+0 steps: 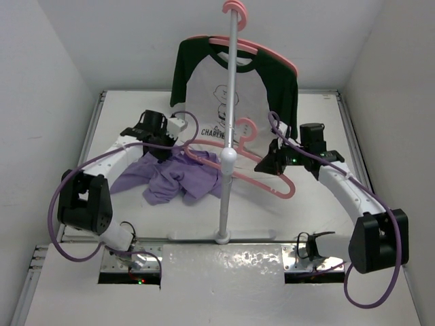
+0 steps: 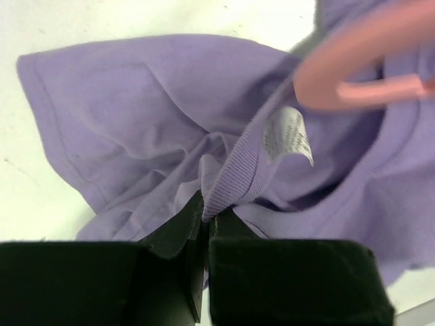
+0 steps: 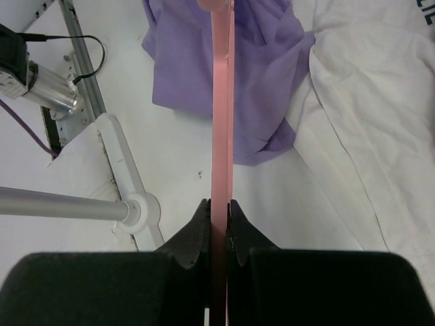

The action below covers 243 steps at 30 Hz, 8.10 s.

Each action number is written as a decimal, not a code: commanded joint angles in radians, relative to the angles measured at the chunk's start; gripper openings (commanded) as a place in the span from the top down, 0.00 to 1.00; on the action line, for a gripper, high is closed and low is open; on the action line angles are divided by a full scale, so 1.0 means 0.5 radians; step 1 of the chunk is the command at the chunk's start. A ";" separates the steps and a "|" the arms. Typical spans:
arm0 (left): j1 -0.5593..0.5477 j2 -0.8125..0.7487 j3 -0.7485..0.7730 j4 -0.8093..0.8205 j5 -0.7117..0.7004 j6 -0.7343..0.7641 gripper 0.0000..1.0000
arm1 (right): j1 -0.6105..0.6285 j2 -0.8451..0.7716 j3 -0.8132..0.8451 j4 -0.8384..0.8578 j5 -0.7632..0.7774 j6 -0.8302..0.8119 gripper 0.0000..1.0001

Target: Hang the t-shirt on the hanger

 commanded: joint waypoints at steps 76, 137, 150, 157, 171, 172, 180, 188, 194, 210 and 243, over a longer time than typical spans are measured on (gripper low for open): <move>0.080 0.173 0.615 -0.281 0.210 0.363 1.00 | 0.416 0.742 0.734 -0.065 -0.179 -0.294 1.00; -0.009 0.547 0.562 -0.665 0.523 0.376 0.62 | 0.738 0.764 0.611 -0.462 0.291 -0.578 1.00; -0.027 0.646 0.831 -0.760 0.450 0.468 1.00 | 0.738 0.785 0.675 -0.493 0.242 -0.633 1.00; -0.086 0.602 1.142 -0.806 0.689 0.763 1.00 | 0.742 0.935 0.970 -0.637 0.189 -0.789 1.00; -0.334 0.556 1.467 -0.864 1.302 0.846 1.00 | 0.763 0.957 1.255 -0.466 0.251 -0.728 1.00; -0.340 0.587 1.500 -0.864 1.357 0.827 1.00 | 0.769 0.957 1.240 -0.438 0.260 -0.725 1.00; -0.435 0.606 1.381 -0.689 1.156 0.508 0.81 | 0.812 0.936 0.989 0.055 0.471 -0.560 1.00; -0.221 0.495 1.289 -0.499 0.782 0.211 0.00 | 0.809 0.945 0.685 0.614 0.453 -0.250 1.00; 0.306 0.443 1.415 -0.386 0.729 -0.007 0.00 | 0.809 1.006 0.645 0.786 0.410 -0.167 1.00; 0.476 0.011 0.605 -1.330 1.196 2.290 0.21 | 0.812 1.037 0.777 0.660 0.349 -0.222 1.00; 0.344 0.054 0.176 -0.788 0.996 2.183 1.00 | 0.733 1.006 1.007 0.626 0.432 0.136 0.43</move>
